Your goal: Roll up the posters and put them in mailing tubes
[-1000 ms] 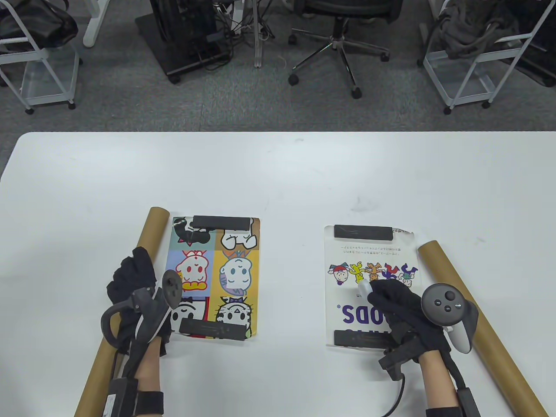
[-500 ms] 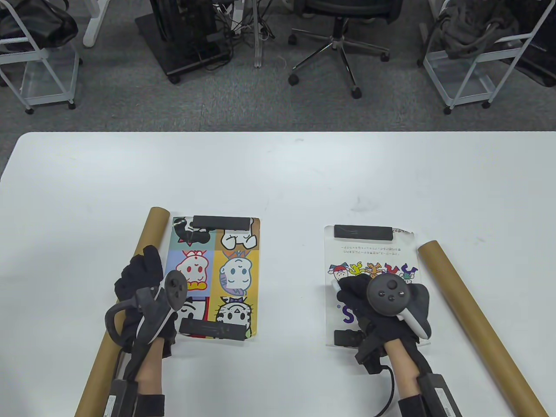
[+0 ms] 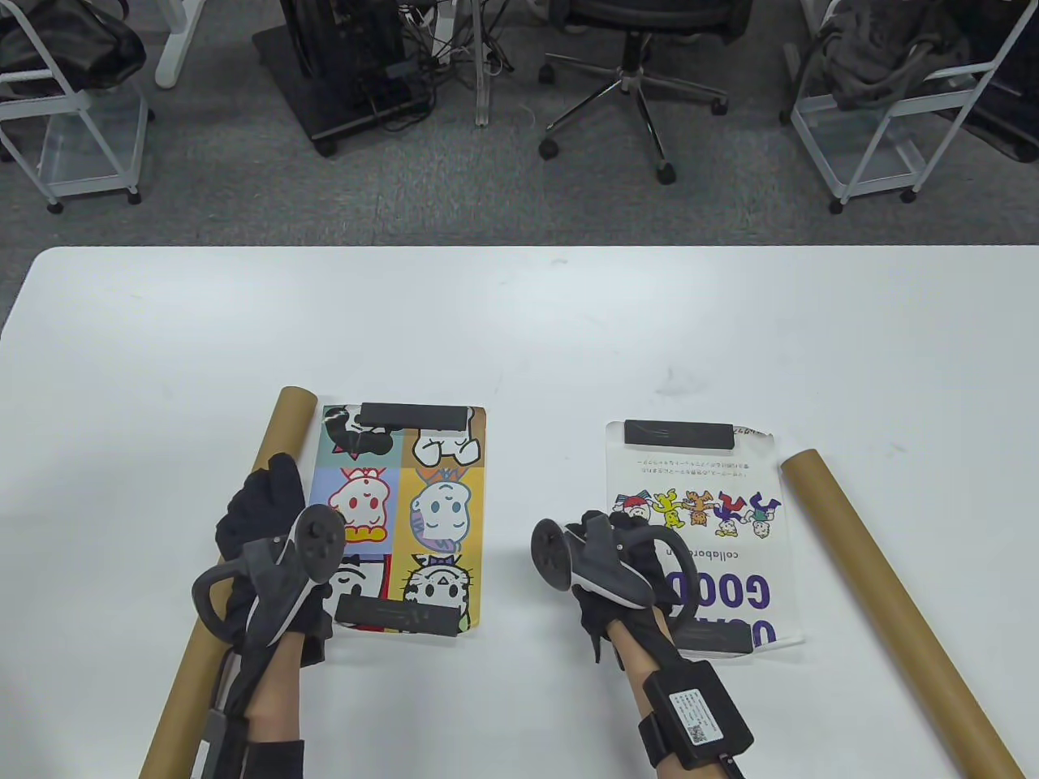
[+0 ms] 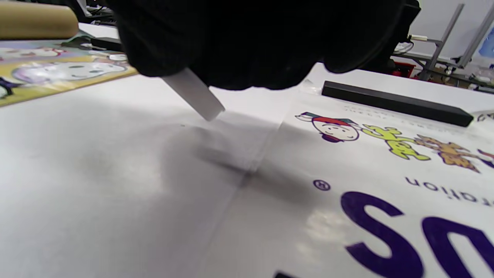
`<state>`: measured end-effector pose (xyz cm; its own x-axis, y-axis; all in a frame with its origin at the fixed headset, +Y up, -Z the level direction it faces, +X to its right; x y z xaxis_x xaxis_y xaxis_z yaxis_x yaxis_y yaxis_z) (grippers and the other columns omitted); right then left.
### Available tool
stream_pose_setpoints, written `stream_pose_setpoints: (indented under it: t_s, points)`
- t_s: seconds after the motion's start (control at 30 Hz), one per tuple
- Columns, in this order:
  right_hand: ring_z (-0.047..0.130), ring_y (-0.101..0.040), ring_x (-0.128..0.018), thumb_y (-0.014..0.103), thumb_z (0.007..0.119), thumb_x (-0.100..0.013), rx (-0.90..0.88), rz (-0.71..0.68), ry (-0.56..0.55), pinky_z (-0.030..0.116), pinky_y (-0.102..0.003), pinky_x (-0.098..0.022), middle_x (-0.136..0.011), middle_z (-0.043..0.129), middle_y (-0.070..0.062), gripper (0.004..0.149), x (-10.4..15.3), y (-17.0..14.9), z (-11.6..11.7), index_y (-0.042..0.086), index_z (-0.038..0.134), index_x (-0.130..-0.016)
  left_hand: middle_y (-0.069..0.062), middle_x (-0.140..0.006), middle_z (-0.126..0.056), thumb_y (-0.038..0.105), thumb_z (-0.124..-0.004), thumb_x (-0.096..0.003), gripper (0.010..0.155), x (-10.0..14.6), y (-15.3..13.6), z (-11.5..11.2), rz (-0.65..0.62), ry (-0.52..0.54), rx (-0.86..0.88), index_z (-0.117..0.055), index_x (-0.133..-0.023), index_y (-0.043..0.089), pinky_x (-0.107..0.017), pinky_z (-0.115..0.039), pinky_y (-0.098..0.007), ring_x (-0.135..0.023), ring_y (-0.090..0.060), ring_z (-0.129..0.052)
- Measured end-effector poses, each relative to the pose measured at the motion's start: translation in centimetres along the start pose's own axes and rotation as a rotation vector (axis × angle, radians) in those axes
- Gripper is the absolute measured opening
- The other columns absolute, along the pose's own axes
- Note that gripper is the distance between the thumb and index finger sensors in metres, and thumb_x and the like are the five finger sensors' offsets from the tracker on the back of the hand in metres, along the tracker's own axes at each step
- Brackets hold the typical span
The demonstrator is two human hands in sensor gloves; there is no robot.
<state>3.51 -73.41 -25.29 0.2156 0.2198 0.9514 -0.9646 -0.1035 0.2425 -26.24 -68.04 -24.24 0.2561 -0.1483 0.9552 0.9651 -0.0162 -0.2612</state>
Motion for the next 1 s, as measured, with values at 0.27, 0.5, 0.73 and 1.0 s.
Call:
stream_pose_setpoints:
  t_s: [0.27,0.5,0.73,1.0]
  points:
    - [0.087,-0.034,-0.069,0.035,0.078,-0.047,0.077,-0.045,0.015,0.064,-0.065,-0.068,-0.083,0.086,-0.008,0.038,-0.4,1.8,0.9,0.023,0.078,-0.083,-0.020,-0.120,-0.059,0.052,-0.076,-0.0481,0.088,-0.1,0.1,-0.1,0.000,0.000,0.014,-0.044,-0.120,0.014,-0.078,-0.064,-0.063,-0.105,-0.046,-0.073]
    - [0.088,-0.033,-0.068,0.036,0.081,-0.044,0.137,-0.056,-0.041,0.065,-0.065,-0.068,-0.080,0.087,-0.007,0.038,-0.3,2.5,1.4,0.024,0.081,-0.080,-0.020,-0.120,-0.059,0.052,-0.077,-0.0479,0.087,-0.1,0.1,-0.1,0.000,-0.007,0.015,-0.044,-0.120,0.015,-0.078,-0.064,-0.063,-0.104,-0.045,-0.074]
    - [0.088,-0.034,-0.070,0.037,0.079,-0.045,0.086,-0.038,-0.027,0.065,-0.065,-0.067,-0.083,0.086,-0.007,0.040,-0.1,1.6,0.9,0.023,0.079,-0.083,-0.020,-0.120,-0.060,0.052,-0.077,-0.0477,0.087,-0.1,0.1,-0.1,-0.003,-0.007,0.003,-0.045,-0.120,0.015,-0.078,-0.064,-0.063,-0.104,-0.045,-0.074]
    - [0.080,-0.043,-0.086,0.038,0.073,-0.049,-0.190,0.021,-0.051,0.061,-0.068,-0.068,-0.100,0.077,-0.014,0.052,1.3,-3.8,-0.5,0.018,0.069,-0.097,-0.020,-0.120,-0.060,0.052,-0.077,-0.0478,0.087,-0.1,0.5,-0.5,-0.021,-0.040,-0.014,-0.046,-0.120,0.015,-0.078,-0.064,-0.063,-0.104,-0.045,-0.074]
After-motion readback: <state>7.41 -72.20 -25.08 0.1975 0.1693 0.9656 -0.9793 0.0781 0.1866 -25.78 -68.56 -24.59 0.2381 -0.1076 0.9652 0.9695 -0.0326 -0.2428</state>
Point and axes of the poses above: the tracker on the back of each hand, its own y axis roughly to the thumb side, its own x axis roughly from the fingertips to the wrist, z = x × y, the point moved 3 cm from there along -x, roughly from the wrist to the fingertips
